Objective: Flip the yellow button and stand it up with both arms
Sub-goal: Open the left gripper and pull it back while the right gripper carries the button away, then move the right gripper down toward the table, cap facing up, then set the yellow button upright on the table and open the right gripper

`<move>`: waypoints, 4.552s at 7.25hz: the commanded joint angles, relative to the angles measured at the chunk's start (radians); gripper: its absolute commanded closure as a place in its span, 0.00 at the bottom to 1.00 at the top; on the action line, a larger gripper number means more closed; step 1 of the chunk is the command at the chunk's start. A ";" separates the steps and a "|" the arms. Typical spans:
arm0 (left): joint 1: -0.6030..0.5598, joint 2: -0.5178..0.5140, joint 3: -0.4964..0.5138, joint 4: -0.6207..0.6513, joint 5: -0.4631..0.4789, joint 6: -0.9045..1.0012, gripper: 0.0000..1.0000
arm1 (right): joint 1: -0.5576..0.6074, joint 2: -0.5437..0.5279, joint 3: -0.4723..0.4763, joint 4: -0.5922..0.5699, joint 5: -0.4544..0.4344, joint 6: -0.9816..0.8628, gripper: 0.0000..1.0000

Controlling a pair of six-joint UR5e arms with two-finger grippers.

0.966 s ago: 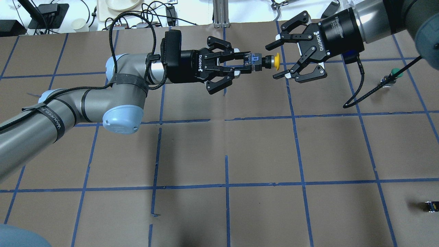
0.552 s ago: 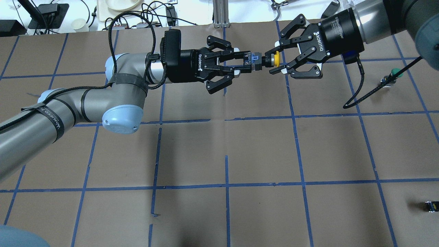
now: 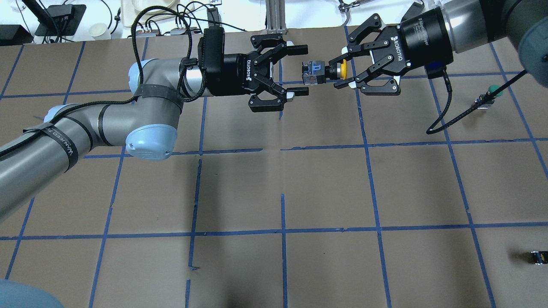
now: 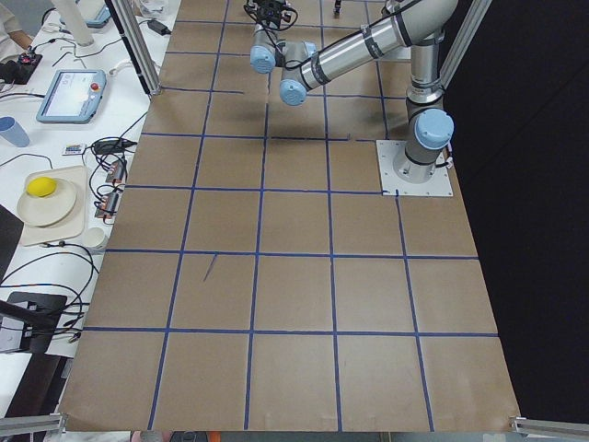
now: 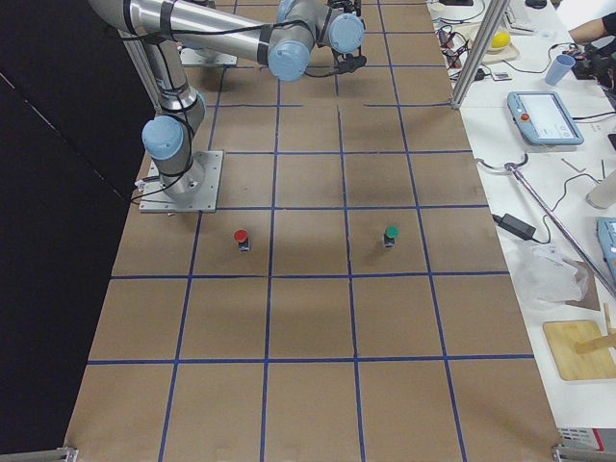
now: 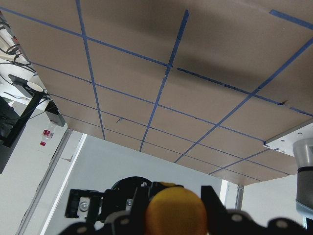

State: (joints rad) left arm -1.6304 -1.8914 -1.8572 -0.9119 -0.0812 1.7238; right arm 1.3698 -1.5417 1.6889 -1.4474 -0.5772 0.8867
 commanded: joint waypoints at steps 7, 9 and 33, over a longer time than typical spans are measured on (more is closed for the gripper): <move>0.024 0.017 0.340 -0.012 0.732 -0.865 0.00 | -0.089 0.008 0.002 -0.177 -0.674 -0.533 0.96; 0.055 0.052 0.345 -0.070 1.029 -1.035 0.00 | -0.121 0.023 0.014 -0.215 -0.723 -0.531 0.96; 0.106 0.242 0.322 -0.604 1.614 -1.701 0.00 | -0.339 0.276 0.282 -0.874 -1.411 -0.301 0.81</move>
State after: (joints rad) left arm -1.5243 -1.6491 -1.5355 -1.5154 1.5322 0.0237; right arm 1.0308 -1.2648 1.9701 -2.3249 -1.9663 0.5937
